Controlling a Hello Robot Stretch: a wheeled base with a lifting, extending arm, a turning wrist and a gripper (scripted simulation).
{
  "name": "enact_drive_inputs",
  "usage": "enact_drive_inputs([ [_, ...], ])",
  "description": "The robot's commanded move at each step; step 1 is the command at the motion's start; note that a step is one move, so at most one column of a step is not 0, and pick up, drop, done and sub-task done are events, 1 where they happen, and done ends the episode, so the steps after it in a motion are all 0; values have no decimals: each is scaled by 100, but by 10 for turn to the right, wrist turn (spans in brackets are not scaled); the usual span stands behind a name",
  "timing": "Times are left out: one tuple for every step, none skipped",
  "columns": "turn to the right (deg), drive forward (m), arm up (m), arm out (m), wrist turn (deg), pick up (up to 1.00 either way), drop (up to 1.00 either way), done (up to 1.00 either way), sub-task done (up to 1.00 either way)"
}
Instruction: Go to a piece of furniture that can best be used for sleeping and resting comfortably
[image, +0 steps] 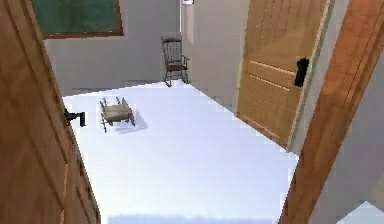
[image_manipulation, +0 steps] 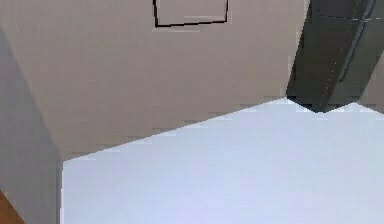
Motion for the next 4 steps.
enact_drive_inputs([
  [-90,0,0,0,0,0,0,0,0],
  [0,95,0,0,0,0,0,0,0],
  [-150,0,0,0,0,0,0,0,0],
  [0,40,0,0,0,0,0,0,0],
])
